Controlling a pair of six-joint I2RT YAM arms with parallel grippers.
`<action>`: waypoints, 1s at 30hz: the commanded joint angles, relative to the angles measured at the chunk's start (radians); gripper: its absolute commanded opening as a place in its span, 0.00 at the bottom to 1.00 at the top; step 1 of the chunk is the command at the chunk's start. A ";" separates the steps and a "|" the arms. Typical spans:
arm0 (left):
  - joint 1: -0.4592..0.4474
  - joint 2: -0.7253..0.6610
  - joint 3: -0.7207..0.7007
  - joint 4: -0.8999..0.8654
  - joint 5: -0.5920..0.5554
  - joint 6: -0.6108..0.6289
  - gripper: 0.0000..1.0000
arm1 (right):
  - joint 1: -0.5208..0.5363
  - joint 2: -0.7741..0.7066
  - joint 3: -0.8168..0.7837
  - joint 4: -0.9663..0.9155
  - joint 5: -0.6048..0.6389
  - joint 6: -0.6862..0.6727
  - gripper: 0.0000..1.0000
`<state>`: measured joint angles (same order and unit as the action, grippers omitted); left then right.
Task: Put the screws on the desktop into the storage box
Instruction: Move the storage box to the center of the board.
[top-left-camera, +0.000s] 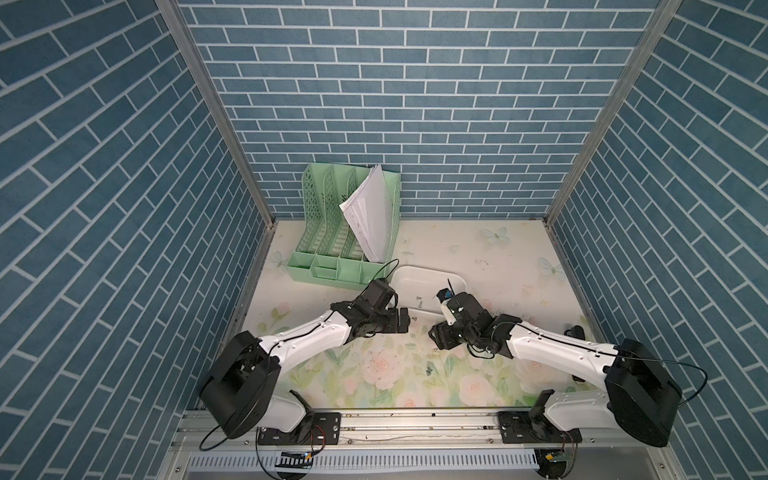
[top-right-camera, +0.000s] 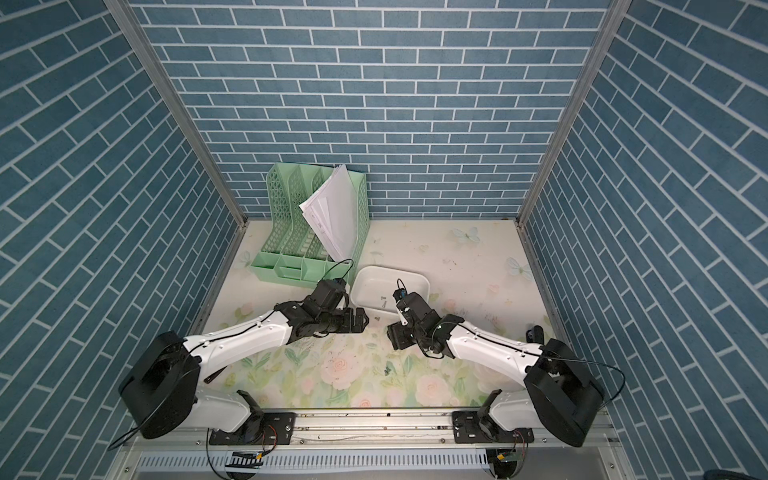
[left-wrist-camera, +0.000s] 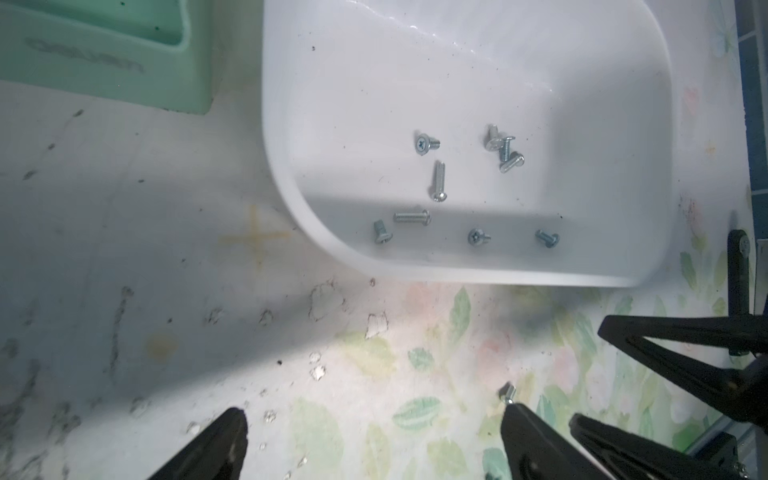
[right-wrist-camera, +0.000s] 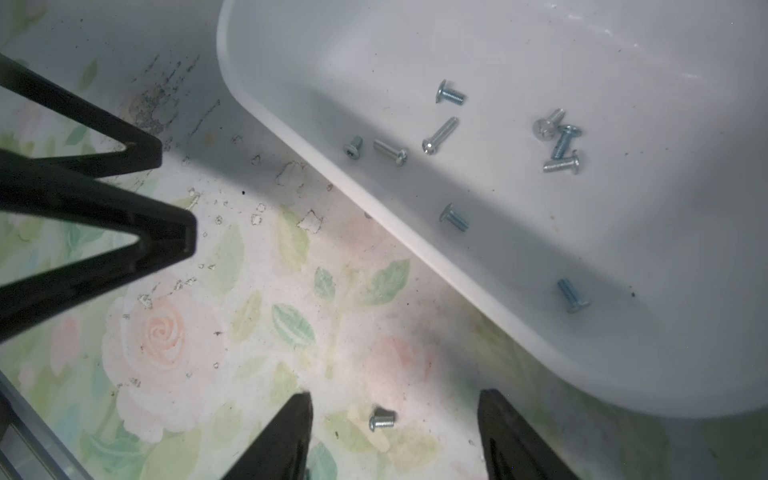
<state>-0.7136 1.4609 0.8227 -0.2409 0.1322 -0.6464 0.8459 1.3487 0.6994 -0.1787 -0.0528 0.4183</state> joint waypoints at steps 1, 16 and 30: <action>0.000 0.059 0.042 0.032 -0.012 0.027 1.00 | -0.037 0.032 -0.013 0.076 -0.063 -0.026 0.68; 0.002 0.295 0.273 0.008 -0.047 0.064 1.00 | -0.170 0.128 0.046 0.136 -0.110 -0.094 0.68; 0.057 0.391 0.388 0.014 -0.055 0.081 1.00 | -0.176 0.081 0.048 0.093 -0.075 -0.101 0.68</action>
<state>-0.6739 1.8313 1.1835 -0.2188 0.0967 -0.5850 0.6727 1.4704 0.7444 -0.0643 -0.1429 0.3424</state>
